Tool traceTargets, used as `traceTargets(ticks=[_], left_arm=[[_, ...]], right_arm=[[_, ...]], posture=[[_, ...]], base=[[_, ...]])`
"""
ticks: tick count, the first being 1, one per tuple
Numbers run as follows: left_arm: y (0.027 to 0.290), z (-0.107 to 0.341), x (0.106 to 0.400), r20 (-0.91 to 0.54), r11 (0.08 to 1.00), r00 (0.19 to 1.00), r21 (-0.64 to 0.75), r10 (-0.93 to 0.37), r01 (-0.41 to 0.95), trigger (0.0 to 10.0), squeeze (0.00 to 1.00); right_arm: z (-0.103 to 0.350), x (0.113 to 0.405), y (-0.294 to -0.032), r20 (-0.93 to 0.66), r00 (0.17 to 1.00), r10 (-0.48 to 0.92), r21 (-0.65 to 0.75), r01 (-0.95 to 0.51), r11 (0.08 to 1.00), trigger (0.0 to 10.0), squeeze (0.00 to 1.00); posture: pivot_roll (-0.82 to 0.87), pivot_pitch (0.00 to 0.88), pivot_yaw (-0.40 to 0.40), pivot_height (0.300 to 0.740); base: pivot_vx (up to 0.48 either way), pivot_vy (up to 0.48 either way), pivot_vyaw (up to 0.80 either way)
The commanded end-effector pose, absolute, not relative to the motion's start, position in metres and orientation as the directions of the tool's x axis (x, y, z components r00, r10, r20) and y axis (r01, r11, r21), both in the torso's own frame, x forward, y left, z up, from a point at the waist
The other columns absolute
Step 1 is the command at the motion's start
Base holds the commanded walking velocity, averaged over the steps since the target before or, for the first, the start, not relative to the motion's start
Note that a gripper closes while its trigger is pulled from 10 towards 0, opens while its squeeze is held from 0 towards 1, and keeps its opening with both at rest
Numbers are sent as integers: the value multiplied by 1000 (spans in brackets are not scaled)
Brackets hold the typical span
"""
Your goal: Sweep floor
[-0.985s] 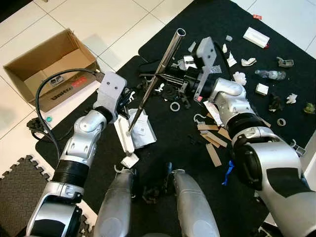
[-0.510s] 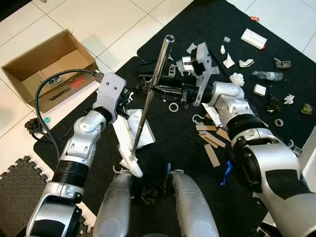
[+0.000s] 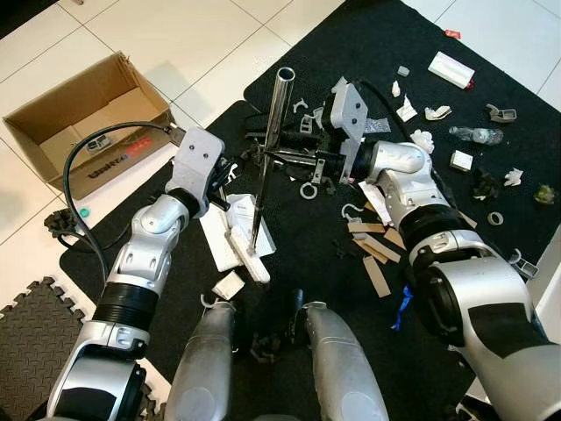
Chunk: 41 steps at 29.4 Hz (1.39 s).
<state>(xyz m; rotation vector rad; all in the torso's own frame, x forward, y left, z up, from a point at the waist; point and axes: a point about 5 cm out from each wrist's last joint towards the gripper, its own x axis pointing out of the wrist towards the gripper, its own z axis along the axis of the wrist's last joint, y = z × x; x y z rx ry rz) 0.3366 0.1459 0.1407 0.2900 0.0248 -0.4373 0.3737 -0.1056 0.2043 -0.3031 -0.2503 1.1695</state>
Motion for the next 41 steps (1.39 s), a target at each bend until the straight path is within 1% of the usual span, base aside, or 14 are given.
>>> traceTargets(ticks=[1,3,7,11,14,15,17,18,20,21,22,28,34,41], left_arm=[[148,99,325,-248,870,887,215,-390,443,10000,0],[148,100,325,-247,870,887,215,-390,443,10000,0],[148,101,326,-245,870,888,217,-390,443,10000,0],[148,101,326,-244,869,887,217,-393,445,10000,0],[147,101,326,-243,868,886,217,-395,447,10000,0],[147,101,326,-243,868,886,217,-395,447,10000,0],[147,100,327,-241,869,887,217,-393,444,10000,0],[147,100,327,-241,869,887,217,-393,444,10000,0],[148,101,327,-228,878,896,213,-381,428,10000,0],[148,101,327,-228,878,896,213,-381,428,10000,0],[150,103,327,-206,893,909,202,-362,402,10000,0],[152,104,328,-179,910,929,207,-325,359,10000,0],[158,103,328,-152,939,952,186,-265,291,10000,0],[164,106,328,-108,957,960,109,-257,268,10000,0]], right_arm=[[219,376,-115,102,409,907,-425,-807,411,10000,0],[220,376,-117,102,411,906,-438,-799,412,10000,0],[217,373,-121,42,358,933,-440,-832,339,10000,0],[220,374,-124,51,387,921,-475,-801,363,10000,0],[228,377,-128,121,454,883,-490,-746,451,10000,0],[228,377,-128,121,454,883,-490,-746,451,10000,0],[227,380,-132,187,531,826,-447,-703,553,10000,0],[227,380,-132,187,531,826,-447,-703,553,10000,0],[214,386,-139,249,665,704,-303,-637,709,10000,0],[214,386,-139,249,665,704,-303,-637,709,10000,0],[196,388,-144,249,773,583,-160,-561,812,10000,0],[175,389,-140,184,833,521,-12,-528,849,10000,0],[158,390,-137,59,893,446,3,-447,894,10000,0],[150,391,-136,5,921,389,52,-388,920,10000,0]], posture=[[114,308,-61,740],[114,308,-61,740],[110,304,-58,740],[110,302,-58,740],[110,295,-59,740],[110,295,-59,740],[109,279,-61,740],[109,279,-61,740],[110,268,-60,740],[110,268,-60,740],[108,261,-60,740],[108,248,-68,740],[111,228,-73,740],[115,182,-63,740]], base=[[0,0,0],[0,0,0],[0,0,0],[0,0,0],[0,0,0],[0,0,0],[0,0,0],[0,0,0],[0,0,0],[0,0,0],[0,0,0],[0,0,0],[0,0,0],[0,0,0]])
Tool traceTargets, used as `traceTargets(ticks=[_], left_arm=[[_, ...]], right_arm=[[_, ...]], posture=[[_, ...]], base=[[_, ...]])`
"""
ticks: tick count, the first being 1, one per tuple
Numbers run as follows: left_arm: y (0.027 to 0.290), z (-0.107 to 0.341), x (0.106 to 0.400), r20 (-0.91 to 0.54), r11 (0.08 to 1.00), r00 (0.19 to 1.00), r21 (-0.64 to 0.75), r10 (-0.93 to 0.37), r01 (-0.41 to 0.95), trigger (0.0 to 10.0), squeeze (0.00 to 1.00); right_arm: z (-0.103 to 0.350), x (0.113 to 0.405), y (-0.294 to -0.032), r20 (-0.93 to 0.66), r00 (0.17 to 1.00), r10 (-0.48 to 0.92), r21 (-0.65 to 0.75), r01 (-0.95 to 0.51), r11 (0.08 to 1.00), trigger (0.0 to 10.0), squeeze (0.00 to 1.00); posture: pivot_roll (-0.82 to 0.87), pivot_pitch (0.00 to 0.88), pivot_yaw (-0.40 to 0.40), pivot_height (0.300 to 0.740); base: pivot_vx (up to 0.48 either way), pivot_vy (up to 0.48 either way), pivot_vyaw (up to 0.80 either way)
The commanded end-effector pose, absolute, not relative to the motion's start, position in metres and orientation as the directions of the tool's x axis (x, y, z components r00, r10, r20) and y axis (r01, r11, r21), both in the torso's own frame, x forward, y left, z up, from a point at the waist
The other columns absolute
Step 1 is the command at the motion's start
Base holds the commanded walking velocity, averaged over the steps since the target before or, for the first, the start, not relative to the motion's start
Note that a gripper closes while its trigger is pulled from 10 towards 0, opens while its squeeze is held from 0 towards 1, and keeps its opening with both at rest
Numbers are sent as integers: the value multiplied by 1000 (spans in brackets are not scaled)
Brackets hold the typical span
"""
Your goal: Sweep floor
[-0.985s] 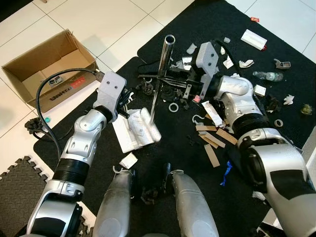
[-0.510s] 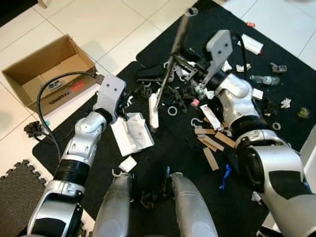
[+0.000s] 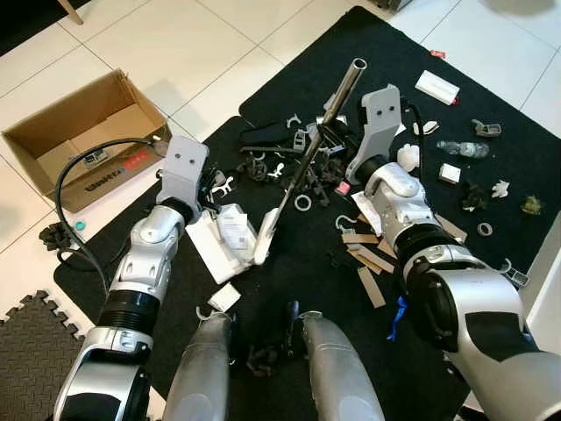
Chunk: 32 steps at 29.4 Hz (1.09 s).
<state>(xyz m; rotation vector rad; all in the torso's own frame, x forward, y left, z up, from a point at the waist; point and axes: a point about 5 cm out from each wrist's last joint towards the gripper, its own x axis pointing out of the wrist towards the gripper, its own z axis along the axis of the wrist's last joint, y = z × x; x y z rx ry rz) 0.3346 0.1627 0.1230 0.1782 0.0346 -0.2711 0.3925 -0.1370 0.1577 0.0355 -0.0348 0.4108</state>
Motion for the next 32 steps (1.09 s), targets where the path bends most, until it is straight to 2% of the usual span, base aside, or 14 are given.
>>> traceTargets(ticks=[1,9,13,18,23,29,32], left_arm=[[165,107,328,-104,958,960,95,-260,270,10000,0],[165,110,327,-65,963,972,132,-228,235,10000,0],[163,105,325,-68,974,977,84,-203,209,10000,0],[163,99,321,-83,984,981,24,-173,176,10000,0],[162,101,320,-56,982,984,70,-171,175,10000,0],[162,104,321,-41,989,991,67,-128,130,10000,0],[162,104,322,-34,991,993,67,-111,113,10000,0]], right_arm=[[146,390,-134,-18,924,383,81,-380,921,10000,0],[144,389,-129,-29,917,398,63,-396,916,10000,0],[145,387,-129,21,919,393,18,-393,919,10000,0],[145,388,-138,28,956,293,20,-294,956,10000,0],[143,387,-139,36,957,288,68,-290,955,10000,0],[138,383,-138,44,961,272,-4,-273,962,10000,0],[139,383,-138,58,961,270,3,-271,963,10000,0]], posture=[[115,175,-61,740],[102,149,-60,740],[92,139,-68,740],[87,124,-73,740],[88,111,-75,740],[88,87,-77,740],[87,84,-79,740]], base=[[0,0,0],[0,0,0],[0,0,0],[0,0,0],[0,0,0],[0,0,0],[0,0,0]])
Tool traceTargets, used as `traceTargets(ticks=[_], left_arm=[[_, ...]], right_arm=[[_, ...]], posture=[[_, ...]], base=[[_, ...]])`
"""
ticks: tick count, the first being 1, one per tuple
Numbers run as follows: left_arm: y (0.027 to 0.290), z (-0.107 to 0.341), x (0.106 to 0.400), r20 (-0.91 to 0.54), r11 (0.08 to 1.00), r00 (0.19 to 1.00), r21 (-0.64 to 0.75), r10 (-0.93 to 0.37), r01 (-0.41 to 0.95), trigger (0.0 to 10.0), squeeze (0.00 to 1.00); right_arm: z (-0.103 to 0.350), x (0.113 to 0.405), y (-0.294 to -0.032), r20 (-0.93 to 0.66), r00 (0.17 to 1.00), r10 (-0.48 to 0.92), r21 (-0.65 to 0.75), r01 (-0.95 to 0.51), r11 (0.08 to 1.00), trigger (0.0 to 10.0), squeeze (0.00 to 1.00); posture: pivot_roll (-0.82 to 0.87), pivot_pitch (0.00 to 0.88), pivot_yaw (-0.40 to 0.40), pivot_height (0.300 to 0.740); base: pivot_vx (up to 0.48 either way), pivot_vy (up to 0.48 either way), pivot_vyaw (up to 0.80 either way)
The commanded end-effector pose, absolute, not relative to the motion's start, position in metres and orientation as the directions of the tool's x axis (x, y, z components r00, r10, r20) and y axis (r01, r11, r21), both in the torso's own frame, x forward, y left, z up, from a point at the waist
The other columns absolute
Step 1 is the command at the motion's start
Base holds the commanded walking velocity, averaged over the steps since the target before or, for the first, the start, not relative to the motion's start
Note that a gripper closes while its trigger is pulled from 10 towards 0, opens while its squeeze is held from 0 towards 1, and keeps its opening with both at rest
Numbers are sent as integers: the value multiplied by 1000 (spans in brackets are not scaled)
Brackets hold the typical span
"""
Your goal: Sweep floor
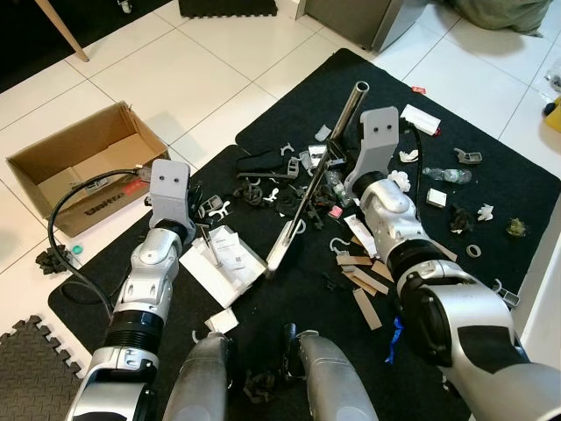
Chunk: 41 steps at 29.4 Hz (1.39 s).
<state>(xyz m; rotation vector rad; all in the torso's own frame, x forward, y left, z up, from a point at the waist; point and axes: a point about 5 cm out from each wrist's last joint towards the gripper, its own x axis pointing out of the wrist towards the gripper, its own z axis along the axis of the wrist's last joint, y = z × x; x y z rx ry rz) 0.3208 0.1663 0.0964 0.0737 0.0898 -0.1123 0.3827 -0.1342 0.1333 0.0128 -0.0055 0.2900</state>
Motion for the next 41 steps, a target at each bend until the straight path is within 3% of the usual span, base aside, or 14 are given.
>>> traceTargets(ticks=[1,11,12,20,25,32,41], left_arm=[[163,105,322,-29,993,995,62,-99,101,10000,0],[167,103,319,-13,996,999,78,-44,45,10000,0],[166,101,317,-14,997,999,62,-40,41,10000,0],[162,97,314,-10,999,1000,33,0,1,10000,0],[148,89,307,-27,999,999,36,-23,23,10000,0],[160,102,318,-3,992,999,115,-47,47,10000,0],[161,115,329,20,971,994,220,-106,99,10000,0]], right_arm=[[140,383,-138,63,960,273,10,-274,962,10000,0],[136,381,-138,58,957,285,13,-286,958,10000,0],[135,380,-138,52,955,293,11,-294,956,10000,0],[132,378,-134,33,939,344,-25,-343,939,10000,0],[138,381,-139,50,947,317,-31,-315,948,10000,0],[135,379,-130,66,952,300,7,-301,954,10000,0],[133,376,-138,109,964,244,10,-247,969,10000,0]], posture=[[87,78,-81,740],[81,71,-113,740],[77,74,-161,740],[77,72,-206,740],[77,86,-177,740],[89,65,-90,740],[76,48,6,740]], base=[[0,0,0],[0,0,0],[0,0,0],[0,0,0],[0,0,0],[0,0,0],[0,0,0]])
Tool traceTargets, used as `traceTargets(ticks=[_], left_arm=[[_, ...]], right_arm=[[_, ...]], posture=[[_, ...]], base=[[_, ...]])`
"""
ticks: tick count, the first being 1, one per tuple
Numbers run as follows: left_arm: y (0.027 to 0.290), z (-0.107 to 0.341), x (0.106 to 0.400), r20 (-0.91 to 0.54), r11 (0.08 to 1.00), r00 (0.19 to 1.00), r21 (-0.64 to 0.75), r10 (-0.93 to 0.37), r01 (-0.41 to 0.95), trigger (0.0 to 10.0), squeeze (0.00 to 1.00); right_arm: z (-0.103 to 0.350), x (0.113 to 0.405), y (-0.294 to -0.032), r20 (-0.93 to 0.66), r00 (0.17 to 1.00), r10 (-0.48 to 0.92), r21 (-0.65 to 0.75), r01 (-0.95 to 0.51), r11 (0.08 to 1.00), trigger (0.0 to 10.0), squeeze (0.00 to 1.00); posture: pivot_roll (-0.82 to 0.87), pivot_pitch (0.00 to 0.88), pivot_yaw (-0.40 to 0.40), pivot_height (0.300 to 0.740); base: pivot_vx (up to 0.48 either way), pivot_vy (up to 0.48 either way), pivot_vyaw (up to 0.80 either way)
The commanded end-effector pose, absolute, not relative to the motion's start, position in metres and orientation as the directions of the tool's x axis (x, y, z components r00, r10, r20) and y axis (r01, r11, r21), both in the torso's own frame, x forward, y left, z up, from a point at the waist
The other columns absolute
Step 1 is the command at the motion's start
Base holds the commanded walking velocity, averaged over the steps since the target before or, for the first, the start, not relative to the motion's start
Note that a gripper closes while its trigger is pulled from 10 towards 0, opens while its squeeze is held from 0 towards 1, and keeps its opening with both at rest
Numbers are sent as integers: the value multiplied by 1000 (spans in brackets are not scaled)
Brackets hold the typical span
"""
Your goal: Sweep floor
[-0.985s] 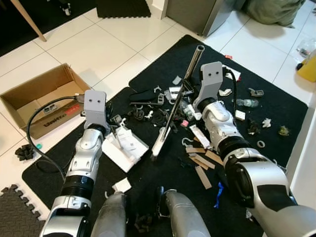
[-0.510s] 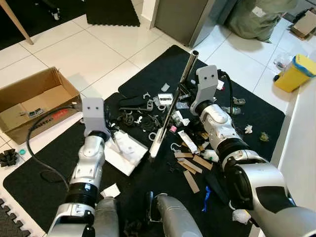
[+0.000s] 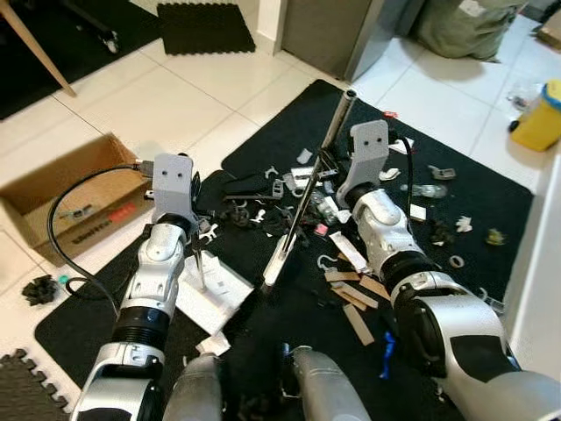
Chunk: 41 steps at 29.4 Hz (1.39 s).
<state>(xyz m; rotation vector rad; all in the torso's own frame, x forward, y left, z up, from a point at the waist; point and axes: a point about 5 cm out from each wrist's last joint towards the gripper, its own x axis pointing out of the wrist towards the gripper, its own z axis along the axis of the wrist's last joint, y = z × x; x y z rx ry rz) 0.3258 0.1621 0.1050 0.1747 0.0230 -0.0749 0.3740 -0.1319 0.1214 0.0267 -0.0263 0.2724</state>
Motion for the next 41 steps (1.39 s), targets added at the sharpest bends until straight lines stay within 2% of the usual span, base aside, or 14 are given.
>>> traceTargets(ticks=[1,2,5,13,23,36,41], left_arm=[[162,115,330,22,969,994,226,-106,99,10000,0],[163,117,331,24,969,994,228,-105,97,10000,0],[165,118,332,26,969,994,227,-103,94,10000,0],[166,112,329,5,978,996,190,-89,87,10000,0],[156,103,328,-17,977,995,185,-102,104,10000,0],[153,94,325,-39,978,994,179,-98,103,10000,0],[149,93,324,-41,985,993,128,-112,117,10000,0]], right_arm=[[134,375,-138,118,962,248,7,-250,968,10000,0],[136,375,-137,136,957,257,-17,-257,966,10000,0],[138,373,-138,163,950,266,-53,-261,964,10000,0],[136,366,-142,227,944,240,15,-249,968,10000,0],[125,362,-150,189,959,212,16,-218,976,10000,0],[113,356,-142,159,959,234,27,-241,970,10000,0],[113,356,-142,155,959,237,30,-244,969,10000,0]], posture=[[76,48,6,740],[70,43,32,740],[64,43,37,740],[45,39,47,740],[27,47,30,740],[20,47,27,740],[18,49,25,740]], base=[[0,0,0],[0,0,0],[0,0,0],[0,0,0],[0,0,0],[0,0,0],[0,0,0]])
